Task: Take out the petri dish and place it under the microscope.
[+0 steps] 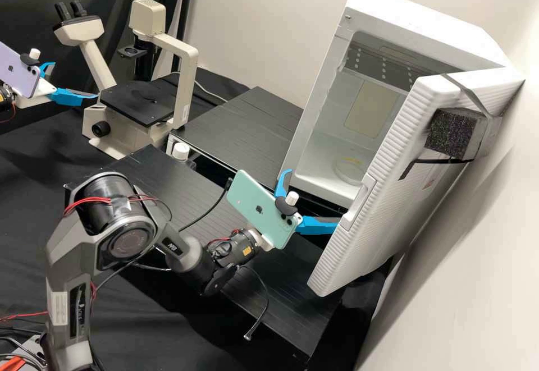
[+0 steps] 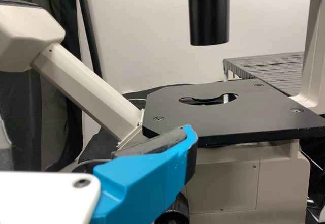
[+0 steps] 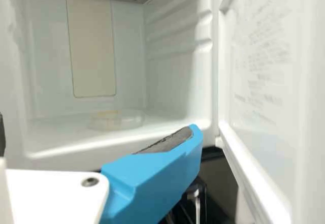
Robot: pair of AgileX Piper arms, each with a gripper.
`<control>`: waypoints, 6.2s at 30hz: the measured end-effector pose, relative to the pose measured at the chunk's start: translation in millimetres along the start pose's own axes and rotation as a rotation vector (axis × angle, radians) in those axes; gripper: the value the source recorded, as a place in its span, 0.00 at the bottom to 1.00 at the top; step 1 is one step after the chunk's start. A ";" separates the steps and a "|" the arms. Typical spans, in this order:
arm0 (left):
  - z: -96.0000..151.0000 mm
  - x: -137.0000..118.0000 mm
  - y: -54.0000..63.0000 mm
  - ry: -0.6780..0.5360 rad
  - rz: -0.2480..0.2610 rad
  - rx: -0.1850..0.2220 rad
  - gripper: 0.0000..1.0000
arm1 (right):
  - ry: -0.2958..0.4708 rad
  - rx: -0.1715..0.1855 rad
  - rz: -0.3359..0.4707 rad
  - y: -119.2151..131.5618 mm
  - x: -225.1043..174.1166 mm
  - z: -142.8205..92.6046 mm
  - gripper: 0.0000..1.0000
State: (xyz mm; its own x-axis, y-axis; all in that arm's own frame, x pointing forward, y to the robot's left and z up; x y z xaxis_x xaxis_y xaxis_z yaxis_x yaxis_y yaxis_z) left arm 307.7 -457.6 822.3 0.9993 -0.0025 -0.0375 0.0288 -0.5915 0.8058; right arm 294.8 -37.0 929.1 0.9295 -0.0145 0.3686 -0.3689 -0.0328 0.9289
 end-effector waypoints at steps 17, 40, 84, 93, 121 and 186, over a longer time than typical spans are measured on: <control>0.0 0.0 0.0 0.000 0.000 0.000 1.00 | -0.070 -0.019 -0.036 1.5 90.2 16.4 1.00; 0.0 0.0 0.0 0.000 0.000 0.000 1.00 | -0.051 -0.004 -0.183 -8.4 133.8 16.7 1.00; 0.0 0.0 0.0 0.000 0.000 0.000 1.00 | -0.069 -0.069 -0.289 -19.6 177.0 19.5 1.00; 0.0 0.0 0.0 0.000 0.000 0.000 1.00 | -0.074 -0.077 -0.294 -19.0 178.5 19.1 0.00; 0.0 0.0 0.0 0.000 0.000 0.000 1.00 | -0.138 -0.112 -0.329 -16.1 186.0 20.6 1.00; 0.0 0.0 0.0 0.000 0.000 0.000 1.00 | -0.161 -0.118 -0.310 -25.2 212.4 27.9 0.00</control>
State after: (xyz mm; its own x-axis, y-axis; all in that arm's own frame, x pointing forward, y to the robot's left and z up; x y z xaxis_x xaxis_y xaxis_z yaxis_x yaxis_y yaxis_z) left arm 307.7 -457.6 822.3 0.9993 -0.0025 -0.0375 0.0288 -0.5915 0.8058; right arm 501.5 -67.2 983.0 0.9815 -0.1791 0.0670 -0.0579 0.0553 0.9968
